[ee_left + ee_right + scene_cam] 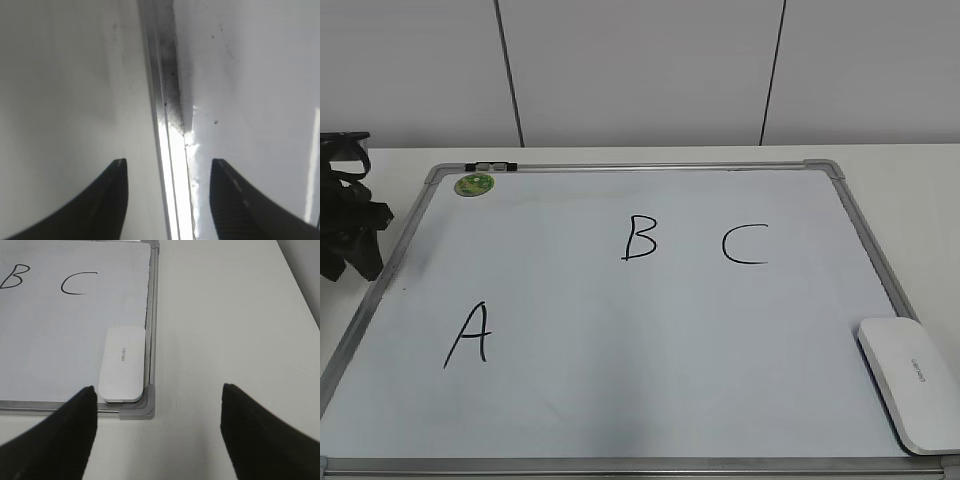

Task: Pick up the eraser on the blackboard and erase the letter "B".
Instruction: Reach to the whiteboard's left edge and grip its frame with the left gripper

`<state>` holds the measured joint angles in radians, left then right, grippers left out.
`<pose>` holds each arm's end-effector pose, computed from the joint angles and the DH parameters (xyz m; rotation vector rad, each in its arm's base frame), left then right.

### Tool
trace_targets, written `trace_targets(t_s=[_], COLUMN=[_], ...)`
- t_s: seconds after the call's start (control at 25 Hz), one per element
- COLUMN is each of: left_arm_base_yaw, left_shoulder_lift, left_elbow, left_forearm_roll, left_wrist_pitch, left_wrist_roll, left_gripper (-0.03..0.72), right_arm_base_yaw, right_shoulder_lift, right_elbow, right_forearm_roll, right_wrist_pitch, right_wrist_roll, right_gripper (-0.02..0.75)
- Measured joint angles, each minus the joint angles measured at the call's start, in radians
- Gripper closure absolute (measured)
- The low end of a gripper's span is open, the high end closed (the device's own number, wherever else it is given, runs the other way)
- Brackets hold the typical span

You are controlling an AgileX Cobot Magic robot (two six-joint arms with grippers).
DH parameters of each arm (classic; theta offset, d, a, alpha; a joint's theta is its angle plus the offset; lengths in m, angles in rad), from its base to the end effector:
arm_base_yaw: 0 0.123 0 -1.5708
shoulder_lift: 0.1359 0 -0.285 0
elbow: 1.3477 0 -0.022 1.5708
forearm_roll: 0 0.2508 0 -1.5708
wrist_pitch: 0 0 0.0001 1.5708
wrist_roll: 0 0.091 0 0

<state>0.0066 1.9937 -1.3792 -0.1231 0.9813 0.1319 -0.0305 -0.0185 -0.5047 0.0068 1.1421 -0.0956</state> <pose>0.3848 -0.0068 0.1671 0.0920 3.0672 -0.1534 -0.0117 0.0009 0.2719 -0.0692 2.1021 -0.0676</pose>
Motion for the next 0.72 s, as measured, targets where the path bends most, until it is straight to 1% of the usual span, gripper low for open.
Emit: trace_targets(t_s=[0.12, 0.28, 0.72], left_arm_base_yaw=[0.0, 0.0, 0.0], left_shoulder_lift=[0.021, 0.039, 0.041], left_elbow=[-0.007, -0.009, -0.011], left_forearm_roll=[0.0, -0.005, -0.013], left_wrist_pitch=[-0.01, -0.034, -0.053], left_wrist_roll=[0.0, 0.0, 0.0], left_gripper=[0.365, 0.399, 0.412], right_arm_base_yaw=[0.0, 0.0, 0.0], right_shoulder_lift=[0.0, 0.0, 0.0], right_elbow=[0.0, 0.0, 0.0], right_forearm_roll=[0.0, 0.0, 0.0], right_wrist_pitch=[0.0, 0.0, 0.0], right_wrist_roll=[0.0, 0.0, 0.0], right_gripper=[0.147, 0.147, 0.147])
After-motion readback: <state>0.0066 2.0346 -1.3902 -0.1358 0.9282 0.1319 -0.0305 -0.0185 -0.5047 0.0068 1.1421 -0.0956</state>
